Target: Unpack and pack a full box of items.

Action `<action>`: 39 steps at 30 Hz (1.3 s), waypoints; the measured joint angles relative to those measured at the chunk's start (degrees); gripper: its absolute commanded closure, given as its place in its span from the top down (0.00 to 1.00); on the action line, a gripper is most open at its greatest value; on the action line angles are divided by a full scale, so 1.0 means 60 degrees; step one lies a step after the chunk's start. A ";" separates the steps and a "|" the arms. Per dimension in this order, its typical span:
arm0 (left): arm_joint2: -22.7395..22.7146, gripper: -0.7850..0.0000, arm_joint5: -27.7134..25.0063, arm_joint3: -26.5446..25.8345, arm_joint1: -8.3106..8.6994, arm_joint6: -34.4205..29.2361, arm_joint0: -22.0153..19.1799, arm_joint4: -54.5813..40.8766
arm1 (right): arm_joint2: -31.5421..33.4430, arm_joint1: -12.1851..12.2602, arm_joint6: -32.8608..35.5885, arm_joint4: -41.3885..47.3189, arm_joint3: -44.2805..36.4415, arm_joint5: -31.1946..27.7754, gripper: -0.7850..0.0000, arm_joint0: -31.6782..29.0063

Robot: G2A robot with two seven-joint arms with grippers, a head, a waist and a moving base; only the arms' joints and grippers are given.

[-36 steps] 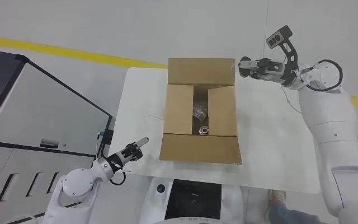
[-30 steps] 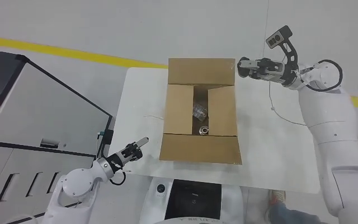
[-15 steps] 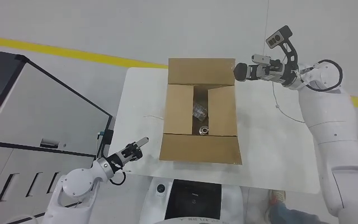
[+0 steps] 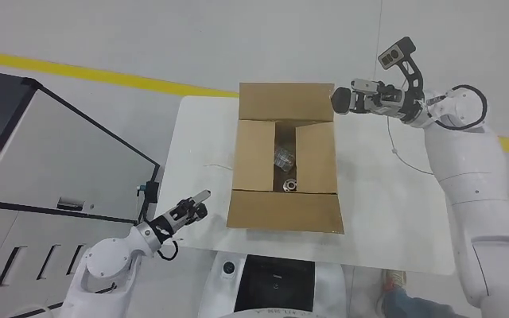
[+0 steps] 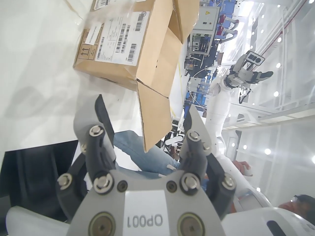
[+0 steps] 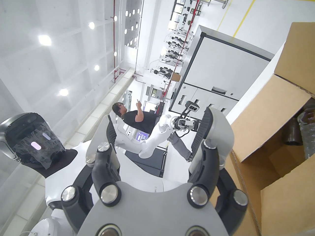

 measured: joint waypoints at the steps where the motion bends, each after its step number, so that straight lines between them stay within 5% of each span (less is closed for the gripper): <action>1: 0.0075 0.00 -0.0002 0.0000 0.0011 -0.0142 -0.0045 -0.0017 | -0.0006 -0.0003 -0.0091 0.0060 -0.0122 0.0050 0.00 -0.0104; 4: 0.0280 0.07 -0.0022 0.0021 0.0050 -0.0579 -0.0131 0.0162 | 0.0250 0.0068 -0.0780 -0.0207 -0.0340 -0.0149 0.00 -0.0392; 7: 0.0413 0.69 -0.0009 -0.0195 0.0093 -0.1079 -0.0055 -0.0220 | 0.0674 0.0186 -0.1241 -0.0414 -0.0240 -0.0247 0.02 -0.0538; 10: 0.0641 1.00 -0.0136 -0.0351 0.0137 -0.1343 0.0028 0.0075 | 0.1012 0.0290 -0.1386 -0.0597 0.0013 -0.0299 0.16 -0.0582; 19: 0.1268 1.00 -0.0225 0.0223 0.0205 -0.0894 -0.0516 0.0767 | 0.1488 0.0461 -0.1422 -0.0945 0.0595 -0.0481 0.26 -0.0474; 28: 0.0542 1.00 -0.0369 0.0210 0.0292 -0.0339 -0.0126 0.0317 | 0.1711 0.0556 -0.1145 -0.0844 0.0692 -0.0564 0.29 -0.0653; 39: 0.2112 1.00 -0.0493 -0.0430 0.0352 -0.1101 0.0024 0.0820 | 0.1450 0.0557 -0.1157 -0.1260 0.1003 -0.0417 0.33 -0.0520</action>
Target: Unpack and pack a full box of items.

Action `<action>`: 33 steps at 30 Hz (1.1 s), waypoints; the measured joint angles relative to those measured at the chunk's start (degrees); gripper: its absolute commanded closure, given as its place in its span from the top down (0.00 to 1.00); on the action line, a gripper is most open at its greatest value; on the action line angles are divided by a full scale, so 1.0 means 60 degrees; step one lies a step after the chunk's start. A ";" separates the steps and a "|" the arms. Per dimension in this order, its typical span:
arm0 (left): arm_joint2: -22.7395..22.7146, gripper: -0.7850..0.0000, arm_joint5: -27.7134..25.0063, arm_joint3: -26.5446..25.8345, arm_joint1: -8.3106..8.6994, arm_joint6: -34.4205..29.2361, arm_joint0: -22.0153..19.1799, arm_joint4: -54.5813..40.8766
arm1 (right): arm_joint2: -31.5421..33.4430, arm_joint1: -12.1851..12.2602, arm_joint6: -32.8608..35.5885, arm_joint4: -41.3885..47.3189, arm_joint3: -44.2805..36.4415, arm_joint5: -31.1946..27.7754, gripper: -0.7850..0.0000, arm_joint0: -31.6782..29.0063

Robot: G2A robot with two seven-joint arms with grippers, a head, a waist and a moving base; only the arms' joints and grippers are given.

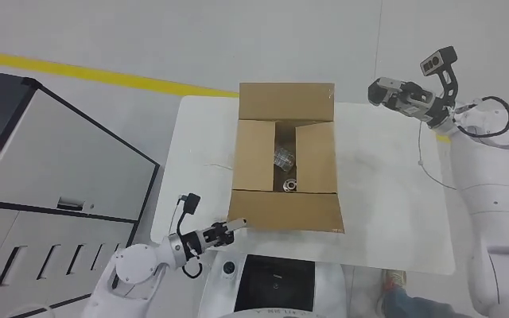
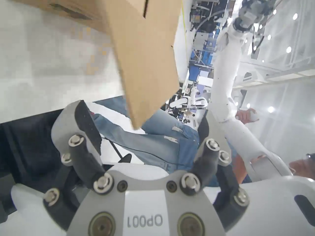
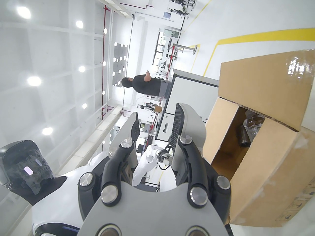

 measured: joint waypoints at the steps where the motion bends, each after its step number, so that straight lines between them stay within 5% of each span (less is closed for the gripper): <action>1: 0.0085 1.00 0.0024 -0.0112 0.0006 -0.0060 -0.0009 -0.0070 | -0.0025 -0.0004 -0.0063 -0.0053 0.0059 -0.0019 0.33 0.0000; 8: -0.0079 1.00 0.0307 -0.0500 0.0039 0.0089 -0.0675 -0.1348 | -0.0249 -0.0064 -0.0644 -0.0377 0.1035 -0.0279 0.31 0.0042; 14: 0.0509 1.00 0.0487 -0.0251 -0.0008 0.0971 -0.1451 -0.1582 | -0.0651 -0.0242 -0.1291 -0.0628 0.2423 -0.0429 0.31 0.0335; 22: 0.1392 1.00 -0.0181 0.0170 -0.0185 0.3642 -0.2001 -0.1449 | -0.1347 -0.0652 -0.1875 -0.1054 0.3978 -0.0810 0.30 0.1332; 24: 0.1592 1.00 -0.0451 0.0506 -0.0245 0.4478 -0.2199 -0.1351 | -0.1523 -0.0796 -0.1967 -0.1050 0.4264 -0.0832 0.48 0.1539; 26: 0.1842 1.00 -0.0461 0.0887 -0.0292 0.4992 -0.2424 -0.1227 | -0.1627 -0.0913 -0.2075 -0.1003 0.4494 -0.0742 0.78 0.1706; 31: 0.1975 1.00 -0.0386 0.1092 -0.0307 0.5145 -0.2555 -0.1144 | -0.1642 -0.0975 -0.1946 -0.0808 0.4555 -0.0651 0.78 0.1818; 32: 0.1973 1.00 -0.0386 0.1090 -0.0306 0.5143 -0.2553 -0.1146 | -0.1642 -0.0975 -0.1947 -0.0812 0.4554 -0.0653 1.00 0.1816; 33: 0.1972 1.00 -0.0388 0.1089 -0.0306 0.5143 -0.2553 -0.1147 | -0.1642 -0.0974 -0.1950 -0.0814 0.4553 -0.0654 1.00 0.1815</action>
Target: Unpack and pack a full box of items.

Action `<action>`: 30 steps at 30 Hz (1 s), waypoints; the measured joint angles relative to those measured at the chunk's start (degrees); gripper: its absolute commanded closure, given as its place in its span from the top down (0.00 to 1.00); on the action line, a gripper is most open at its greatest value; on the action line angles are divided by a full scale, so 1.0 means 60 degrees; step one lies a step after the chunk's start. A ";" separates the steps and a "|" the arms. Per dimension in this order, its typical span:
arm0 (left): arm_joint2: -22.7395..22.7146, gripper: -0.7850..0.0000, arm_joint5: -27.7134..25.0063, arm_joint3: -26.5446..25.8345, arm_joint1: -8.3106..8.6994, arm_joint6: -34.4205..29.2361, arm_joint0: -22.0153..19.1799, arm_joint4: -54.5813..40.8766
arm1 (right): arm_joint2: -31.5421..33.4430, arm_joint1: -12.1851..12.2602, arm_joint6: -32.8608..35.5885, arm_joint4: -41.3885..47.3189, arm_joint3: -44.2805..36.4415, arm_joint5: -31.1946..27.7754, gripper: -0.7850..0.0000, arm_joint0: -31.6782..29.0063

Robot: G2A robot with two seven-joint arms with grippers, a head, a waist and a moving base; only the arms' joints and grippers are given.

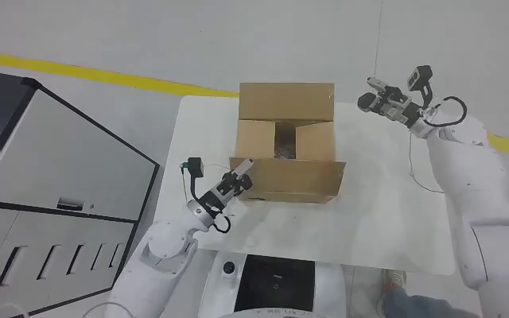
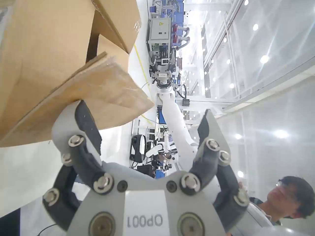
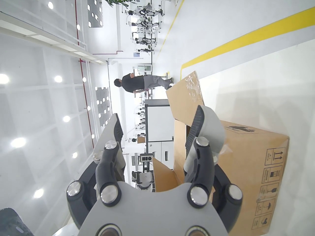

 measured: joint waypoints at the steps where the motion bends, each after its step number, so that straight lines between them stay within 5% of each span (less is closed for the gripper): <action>1: 0.0000 1.00 -0.0001 0.0000 0.0000 0.0000 0.0000 0.0000 | 0.0002 0.0001 -0.0023 -0.0003 -0.0029 0.0008 1.00 -0.0024; 11: 0.0128 1.00 -0.0099 0.0150 -0.0041 0.0488 -0.0121 0.0008 | -0.0046 -0.0120 -0.0777 0.0097 -0.0380 0.0462 1.00 -0.0491; 21: 0.0882 1.00 0.0040 0.0692 -0.0216 0.2219 -0.0579 0.0613 | -0.0747 -0.0737 -0.1849 -0.0296 0.0331 0.0103 1.00 0.0080; 30: 0.1069 1.00 0.0378 0.0829 -0.0266 0.2648 -0.0548 0.0793 | -0.1294 -0.1343 -0.2454 -0.0640 0.1098 0.0022 1.00 0.0612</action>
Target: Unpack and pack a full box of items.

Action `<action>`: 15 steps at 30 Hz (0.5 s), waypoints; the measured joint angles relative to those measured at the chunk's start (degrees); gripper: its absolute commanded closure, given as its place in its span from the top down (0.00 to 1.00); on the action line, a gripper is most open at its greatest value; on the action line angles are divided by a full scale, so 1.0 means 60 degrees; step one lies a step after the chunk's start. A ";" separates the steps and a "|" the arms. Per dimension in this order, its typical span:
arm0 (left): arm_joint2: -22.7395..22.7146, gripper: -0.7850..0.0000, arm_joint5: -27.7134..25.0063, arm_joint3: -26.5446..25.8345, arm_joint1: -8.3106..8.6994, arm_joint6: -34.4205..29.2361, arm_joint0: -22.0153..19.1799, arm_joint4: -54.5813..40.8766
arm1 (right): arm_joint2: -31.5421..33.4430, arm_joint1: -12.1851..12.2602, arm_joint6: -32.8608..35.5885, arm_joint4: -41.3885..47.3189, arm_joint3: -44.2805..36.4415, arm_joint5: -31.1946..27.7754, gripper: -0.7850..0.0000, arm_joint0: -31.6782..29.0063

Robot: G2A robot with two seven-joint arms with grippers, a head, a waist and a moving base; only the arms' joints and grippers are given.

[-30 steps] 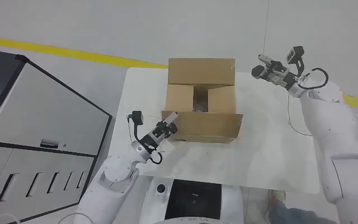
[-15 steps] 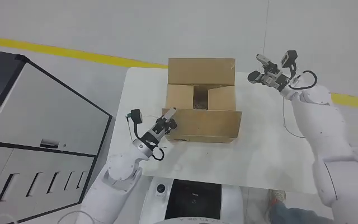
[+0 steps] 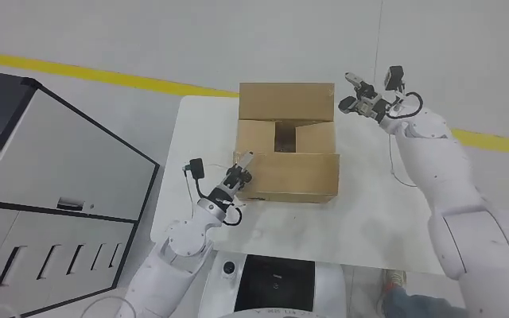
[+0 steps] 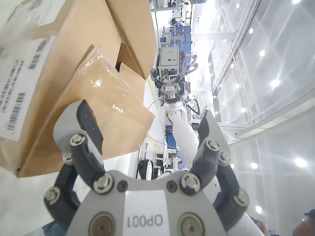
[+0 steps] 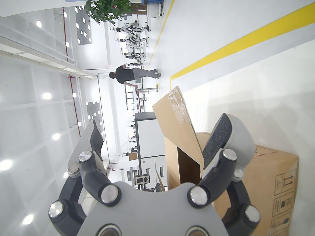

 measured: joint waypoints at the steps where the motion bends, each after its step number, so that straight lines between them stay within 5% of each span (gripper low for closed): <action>1: -0.0008 1.00 0.0014 -0.0009 0.0000 0.0016 0.0030 0.0004 | -0.0042 -0.0057 -0.0054 -0.0025 0.0060 -0.0008 1.00 0.0030; 8: -0.0227 1.00 0.0087 -0.0018 0.0022 -0.0012 0.0159 0.0013 | -0.0058 -0.0372 0.0042 0.0239 0.0476 -0.0127 1.00 0.0245; 15: -0.0235 1.00 0.0220 -0.0089 0.0008 0.0138 0.0291 0.0012 | 0.0425 -0.0350 0.1786 0.1232 0.0665 -0.0706 1.00 0.0277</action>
